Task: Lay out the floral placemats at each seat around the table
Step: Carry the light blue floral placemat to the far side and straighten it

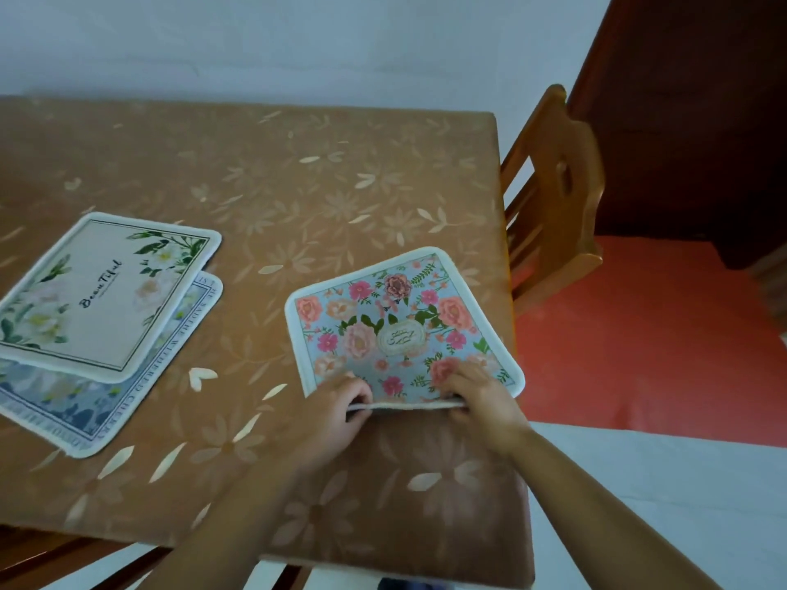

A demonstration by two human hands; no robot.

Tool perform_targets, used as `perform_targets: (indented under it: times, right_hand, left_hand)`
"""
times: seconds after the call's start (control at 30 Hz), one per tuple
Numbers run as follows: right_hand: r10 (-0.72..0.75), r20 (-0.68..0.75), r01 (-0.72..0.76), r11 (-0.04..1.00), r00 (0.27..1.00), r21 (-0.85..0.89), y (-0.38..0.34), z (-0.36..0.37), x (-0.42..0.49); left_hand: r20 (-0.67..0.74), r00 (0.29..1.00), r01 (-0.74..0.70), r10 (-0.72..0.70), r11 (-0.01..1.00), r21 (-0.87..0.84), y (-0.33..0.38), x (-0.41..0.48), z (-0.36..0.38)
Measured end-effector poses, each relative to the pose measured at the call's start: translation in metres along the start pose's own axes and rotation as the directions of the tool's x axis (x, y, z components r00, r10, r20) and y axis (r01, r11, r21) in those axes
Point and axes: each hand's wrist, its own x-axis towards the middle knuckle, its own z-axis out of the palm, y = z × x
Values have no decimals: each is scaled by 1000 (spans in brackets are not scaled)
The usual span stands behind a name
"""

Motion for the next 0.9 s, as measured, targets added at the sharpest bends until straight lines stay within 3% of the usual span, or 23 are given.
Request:
perform_targets:
  times: [0.13, 0.47, 0.7, 0.9]
  right_hand:
    - [-13, -75, 13, 1000, 997, 2, -2, -19, 40]
    - [-7, -84, 4, 1000, 996, -29, 16, -54, 125]
    - [-216, 96, 225, 969, 972, -102, 27, -65, 156]
    - [-285, 269, 288, 957, 920, 28, 37, -60, 136]
  left_hand:
    - [-111, 992, 52, -56, 998, -46, -1, 31, -16]
    - [-210, 977, 69, -44, 992, 110, 28, 109, -62]
    - [-281, 935, 244, -215, 967, 72, 31, 103, -62]
    - [-410, 824, 406, -392, 912, -56, 58, 54, -15]
